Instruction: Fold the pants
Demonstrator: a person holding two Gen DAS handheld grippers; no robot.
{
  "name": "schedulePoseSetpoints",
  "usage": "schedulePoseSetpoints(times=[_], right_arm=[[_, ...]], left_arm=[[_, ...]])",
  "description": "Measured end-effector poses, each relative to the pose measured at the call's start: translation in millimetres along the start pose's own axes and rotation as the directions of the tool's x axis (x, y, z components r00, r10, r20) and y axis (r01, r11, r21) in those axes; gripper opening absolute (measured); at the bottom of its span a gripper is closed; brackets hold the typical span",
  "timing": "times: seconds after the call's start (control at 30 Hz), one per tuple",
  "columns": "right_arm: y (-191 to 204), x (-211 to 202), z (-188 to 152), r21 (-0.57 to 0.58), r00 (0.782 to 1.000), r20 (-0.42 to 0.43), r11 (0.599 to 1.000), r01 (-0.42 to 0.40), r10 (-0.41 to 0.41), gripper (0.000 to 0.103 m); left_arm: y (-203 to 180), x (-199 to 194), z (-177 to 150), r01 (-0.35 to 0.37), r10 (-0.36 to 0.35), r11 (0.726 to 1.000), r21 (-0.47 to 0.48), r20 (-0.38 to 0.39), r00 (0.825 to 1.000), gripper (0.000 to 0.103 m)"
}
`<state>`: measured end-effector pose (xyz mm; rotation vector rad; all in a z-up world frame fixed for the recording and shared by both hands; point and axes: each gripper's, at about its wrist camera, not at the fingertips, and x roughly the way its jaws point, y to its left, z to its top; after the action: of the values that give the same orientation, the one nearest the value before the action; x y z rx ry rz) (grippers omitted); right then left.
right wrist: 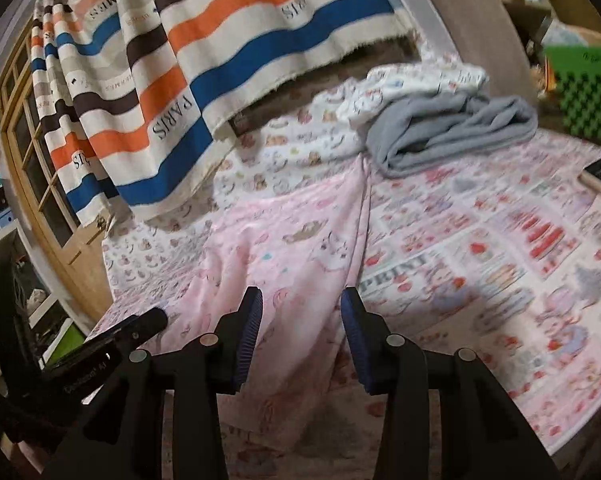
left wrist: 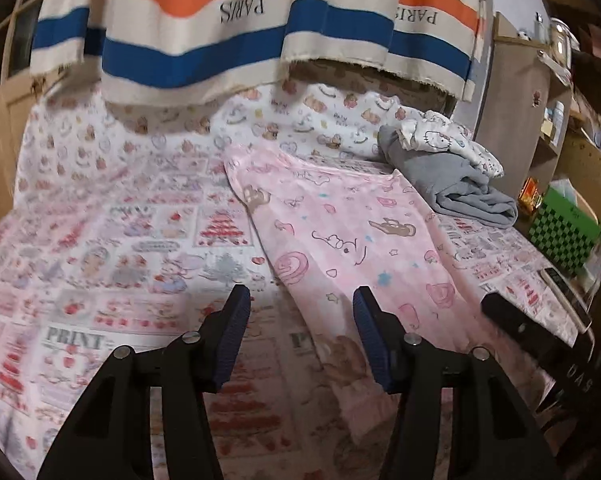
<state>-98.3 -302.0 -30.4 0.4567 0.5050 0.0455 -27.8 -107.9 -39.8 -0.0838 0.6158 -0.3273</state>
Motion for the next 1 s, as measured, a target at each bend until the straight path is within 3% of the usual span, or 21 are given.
schedulePoseSetpoints(times=[0.07, 0.13, 0.2, 0.23, 0.27, 0.43, 0.77, 0.9, 0.93, 1.0], right_arm=[[-1.5, 3.1, -0.3, 0.016, 1.0, -0.012, 1.0, 0.003, -0.003, 0.043], [2.4, 2.9, -1.1, -0.007, 1.0, -0.006, 1.0, 0.016, -0.016, 0.039], [5.8, 5.9, -2.5, -0.028, 0.999, -0.013, 0.999, 0.033, -0.033, 0.031], [5.5, 8.1, -3.2, -0.028, 0.999, -0.026, 0.999, 0.027, -0.028, 0.021], [4.0, 10.6, -4.1, -0.017, 0.999, -0.041, 1.0, 0.017, -0.018, 0.01], [-5.3, 6.5, -7.4, 0.008, 0.999, -0.032, 0.999, 0.04, -0.04, 0.005], [-4.6, -11.5, -21.1, -0.081, 0.993, -0.008, 0.99, 0.118, -0.119, 0.004], [3.7, -22.0, -24.2, -0.161, 0.99, 0.039, 0.977, 0.138, -0.133, 0.005], [4.6, -25.3, -24.2, -0.169, 0.992, 0.043, 0.977, 0.128, -0.122, 0.007], [5.8, -33.6, -24.7, -0.179, 0.994, 0.051, 0.978, 0.103, -0.095, 0.024]], left_arm=[[-0.5, 6.6, 0.1, 0.004, -0.005, 1.0, -0.012, -0.022, 1.0, 0.033], [-3.0, 11.3, -0.1, 0.001, -0.001, 1.0, 0.0, -0.05, 0.999, 0.024], [-5.9, 15.0, -1.2, -0.009, 0.009, 1.0, 0.007, -0.076, 0.997, 0.013], [-5.9, 16.0, -2.4, -0.006, 0.006, 1.0, 0.002, -0.081, 0.997, 0.002], [-6.3, 15.6, -3.6, 0.0, 0.0, 1.0, 0.0, -0.083, 0.997, 0.0], [-1.5, -6.6, -12.7, -0.054, 0.054, 0.998, -0.017, 0.014, 0.998, 0.0], [18.3, -20.8, -31.6, -0.067, 0.066, 0.997, -0.045, -0.032, 0.997, 0.0], [15.7, -35.0, -34.0, -0.042, 0.042, 0.999, -0.016, 0.01, 0.999, 0.005], [14.3, -40.5, -35.0, -0.031, 0.031, 1.0, -0.005, 0.026, 0.999, 0.013], [9.0, -53.9, -39.1, -0.015, 0.014, 1.0, 0.024, 0.062, 0.998, 0.022]])
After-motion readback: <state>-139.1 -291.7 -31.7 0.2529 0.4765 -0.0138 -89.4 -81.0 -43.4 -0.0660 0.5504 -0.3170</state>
